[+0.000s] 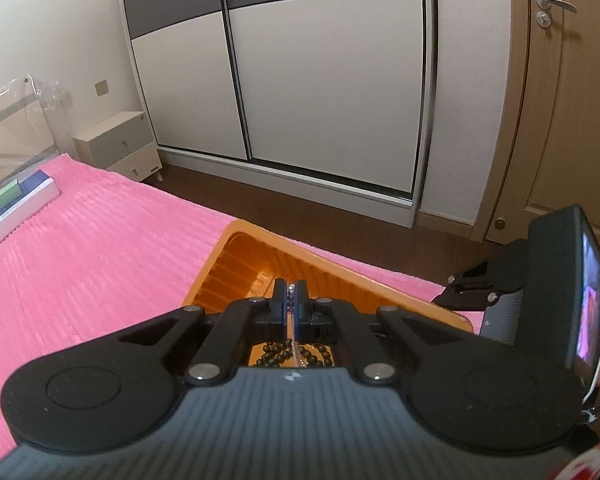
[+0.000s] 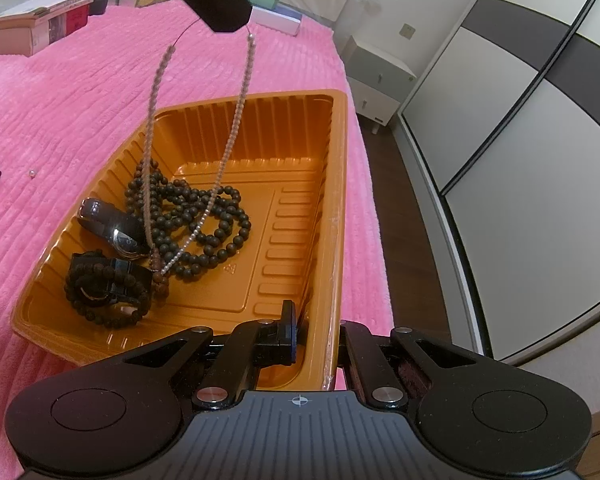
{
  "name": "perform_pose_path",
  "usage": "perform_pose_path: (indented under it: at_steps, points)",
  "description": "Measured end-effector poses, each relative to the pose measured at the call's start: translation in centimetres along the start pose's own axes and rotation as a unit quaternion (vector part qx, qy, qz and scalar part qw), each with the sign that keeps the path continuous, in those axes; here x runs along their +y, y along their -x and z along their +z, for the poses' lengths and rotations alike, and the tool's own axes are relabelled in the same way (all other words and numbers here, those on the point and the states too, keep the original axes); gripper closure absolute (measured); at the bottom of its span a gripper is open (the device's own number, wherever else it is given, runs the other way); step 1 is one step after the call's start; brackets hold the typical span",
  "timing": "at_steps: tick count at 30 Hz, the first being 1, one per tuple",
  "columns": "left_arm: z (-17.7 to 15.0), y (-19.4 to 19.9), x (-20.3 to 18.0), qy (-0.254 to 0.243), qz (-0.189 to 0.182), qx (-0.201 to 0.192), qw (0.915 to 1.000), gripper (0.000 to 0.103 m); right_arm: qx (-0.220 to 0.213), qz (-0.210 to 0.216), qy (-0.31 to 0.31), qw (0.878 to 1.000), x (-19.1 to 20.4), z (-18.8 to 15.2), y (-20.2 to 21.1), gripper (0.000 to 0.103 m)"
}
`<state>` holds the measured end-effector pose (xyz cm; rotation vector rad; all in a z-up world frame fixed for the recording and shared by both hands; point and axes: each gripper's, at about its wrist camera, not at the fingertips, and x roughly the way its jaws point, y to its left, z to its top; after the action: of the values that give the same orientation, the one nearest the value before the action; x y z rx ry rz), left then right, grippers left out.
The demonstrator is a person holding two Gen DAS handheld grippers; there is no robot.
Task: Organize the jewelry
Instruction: 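Carry the pearl necklace over the tray and release it with the left gripper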
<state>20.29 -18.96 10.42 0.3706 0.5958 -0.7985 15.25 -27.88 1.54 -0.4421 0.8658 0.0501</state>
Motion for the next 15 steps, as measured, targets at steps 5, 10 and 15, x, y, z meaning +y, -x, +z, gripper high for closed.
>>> perform_pose_path:
  at_steps: [5, 10, 15]
  points:
    - [-0.3, -0.6, 0.4, 0.007, -0.001, 0.008, 0.9999, 0.101, 0.0, 0.0, 0.0, 1.0, 0.1, 0.0, -0.1, 0.098]
    - [-0.4, -1.3, 0.6, 0.014, -0.001, 0.015, 0.9998, 0.101, 0.001, 0.0, -0.001, 1.0, 0.0, 0.0, -0.1, 0.098]
    - [-0.5, -1.5, 0.6, 0.024, 0.001, 0.018, 0.9996, 0.096, 0.001, 0.0, -0.001, 1.0, 0.0, 0.0, -0.1, 0.098]
